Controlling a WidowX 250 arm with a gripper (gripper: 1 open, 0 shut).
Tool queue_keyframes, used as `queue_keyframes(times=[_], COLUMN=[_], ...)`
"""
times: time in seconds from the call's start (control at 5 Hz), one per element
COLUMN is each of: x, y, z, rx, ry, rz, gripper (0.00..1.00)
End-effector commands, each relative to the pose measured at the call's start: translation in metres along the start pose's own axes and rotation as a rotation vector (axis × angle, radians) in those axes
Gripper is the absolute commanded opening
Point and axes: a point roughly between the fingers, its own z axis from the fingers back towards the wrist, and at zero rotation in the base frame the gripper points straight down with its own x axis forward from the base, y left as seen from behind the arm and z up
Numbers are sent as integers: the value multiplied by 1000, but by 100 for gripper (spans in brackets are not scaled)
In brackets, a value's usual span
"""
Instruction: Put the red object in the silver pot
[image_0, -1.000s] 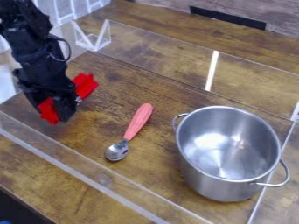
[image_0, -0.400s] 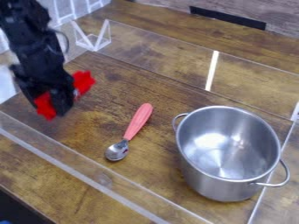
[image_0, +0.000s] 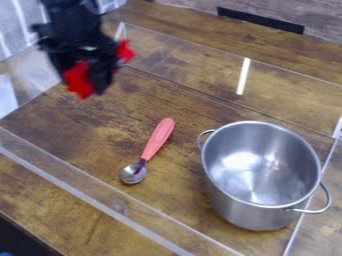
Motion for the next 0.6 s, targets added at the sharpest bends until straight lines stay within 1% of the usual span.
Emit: queue_keyframes(times=[0.0,0.2,0.4], x=[17,16,12], y=[-46,-95,-141], z=[20,12,11], rx=[-48,-91,-117], ry=[-73,-69,-69], rz=[-27,-59,-87], gripper=[0,0,0])
